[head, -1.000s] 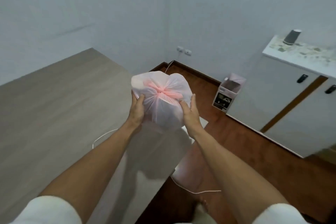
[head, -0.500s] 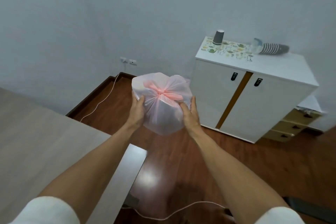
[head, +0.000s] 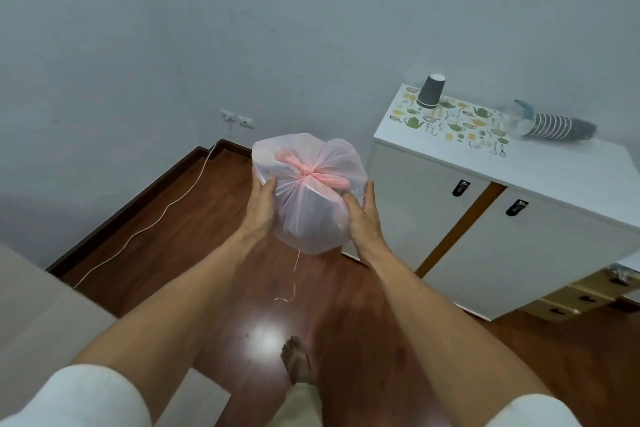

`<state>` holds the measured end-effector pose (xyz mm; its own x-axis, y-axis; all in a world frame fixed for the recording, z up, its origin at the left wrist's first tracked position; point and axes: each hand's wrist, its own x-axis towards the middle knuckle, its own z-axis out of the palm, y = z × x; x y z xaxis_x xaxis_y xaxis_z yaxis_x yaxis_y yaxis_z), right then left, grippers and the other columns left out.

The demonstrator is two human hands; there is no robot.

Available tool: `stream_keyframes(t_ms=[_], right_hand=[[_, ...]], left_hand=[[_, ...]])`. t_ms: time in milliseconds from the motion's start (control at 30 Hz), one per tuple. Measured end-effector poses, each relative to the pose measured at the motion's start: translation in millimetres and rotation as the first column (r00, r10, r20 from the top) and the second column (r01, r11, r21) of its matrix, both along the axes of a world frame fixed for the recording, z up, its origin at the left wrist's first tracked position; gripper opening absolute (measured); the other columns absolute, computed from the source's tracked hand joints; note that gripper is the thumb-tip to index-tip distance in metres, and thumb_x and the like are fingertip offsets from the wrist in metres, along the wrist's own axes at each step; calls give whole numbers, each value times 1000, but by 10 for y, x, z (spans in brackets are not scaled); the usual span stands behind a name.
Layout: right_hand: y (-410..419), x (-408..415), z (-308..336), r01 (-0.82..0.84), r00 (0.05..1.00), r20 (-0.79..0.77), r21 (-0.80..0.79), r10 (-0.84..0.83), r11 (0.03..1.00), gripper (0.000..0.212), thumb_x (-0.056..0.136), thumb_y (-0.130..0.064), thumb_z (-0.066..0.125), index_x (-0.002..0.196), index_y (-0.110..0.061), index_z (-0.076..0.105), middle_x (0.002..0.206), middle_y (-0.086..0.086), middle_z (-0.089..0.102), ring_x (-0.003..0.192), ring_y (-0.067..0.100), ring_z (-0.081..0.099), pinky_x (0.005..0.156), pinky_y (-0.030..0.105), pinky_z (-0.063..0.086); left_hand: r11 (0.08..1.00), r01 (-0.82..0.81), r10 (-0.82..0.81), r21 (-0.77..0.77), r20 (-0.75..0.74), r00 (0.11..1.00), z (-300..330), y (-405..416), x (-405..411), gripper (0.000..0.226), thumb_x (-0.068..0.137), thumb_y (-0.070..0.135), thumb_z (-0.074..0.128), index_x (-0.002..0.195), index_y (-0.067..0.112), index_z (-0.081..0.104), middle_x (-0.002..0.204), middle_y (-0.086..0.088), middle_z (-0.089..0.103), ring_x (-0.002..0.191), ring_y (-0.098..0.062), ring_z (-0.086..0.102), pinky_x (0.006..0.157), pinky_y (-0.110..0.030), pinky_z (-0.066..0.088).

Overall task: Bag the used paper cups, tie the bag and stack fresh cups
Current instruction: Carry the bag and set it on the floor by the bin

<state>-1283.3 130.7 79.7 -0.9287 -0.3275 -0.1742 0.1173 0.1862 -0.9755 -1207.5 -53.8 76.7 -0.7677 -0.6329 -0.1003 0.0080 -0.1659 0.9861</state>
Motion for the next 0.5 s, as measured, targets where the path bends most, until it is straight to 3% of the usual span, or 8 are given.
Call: stream_keyframes(t_ms=[100,267,300,367,433,500], right_hand=[[-452,-579,-114,-16,1000,21,13,16,1000,83,94,-53,57,160,-40,8,167,-8,18,150,19,28,122,47,27],[-1140,-1357,-99,-12,998,63,66,8,998,90,87,-60,56,160,-41,8,165,-4,23,146,24,33,120,47,30],[-1273,-1498,-94,-12,997,72,74,6,997,90,86,-62,56,159,-41,8,164,-4,25,144,25,35,118,47,32],[-1525,-1776,-105,2,997,78,85,-9,996,92,81,-65,57,157,-41,11,160,-1,32,139,27,40,115,47,36],[-1759,-2029,-129,29,997,70,78,-35,997,91,79,-65,59,155,-40,16,153,1,40,134,29,45,111,47,40],[-1987,-2275,-168,39,997,70,61,-43,997,88,82,-64,61,154,-38,19,153,0,41,135,29,46,112,49,40]], left_hand=[[1000,3,-3,-31,-2,1000,-102,-461,-577,50,104,22,45,152,31,38,139,-1,63,123,-17,64,106,-42,52],[998,6,-5,-58,22,1000,-125,-1169,-1340,50,102,26,45,152,29,37,134,7,63,110,-1,67,84,-16,55],[999,-7,9,-52,35,999,-125,-1304,-1486,48,103,24,45,150,28,37,134,7,61,112,-3,66,87,-17,55],[999,-48,48,-6,78,996,-142,-1561,-1768,47,101,31,49,146,27,36,128,9,60,116,-12,64,102,-34,53],[993,-107,99,41,171,980,-183,-1777,-2021,65,91,46,54,149,22,34,123,6,59,116,-21,61,108,-49,48],[990,-128,110,62,233,966,-214,-1993,-2249,77,85,52,56,150,16,34,128,-3,60,118,-26,61,108,-55,48]])
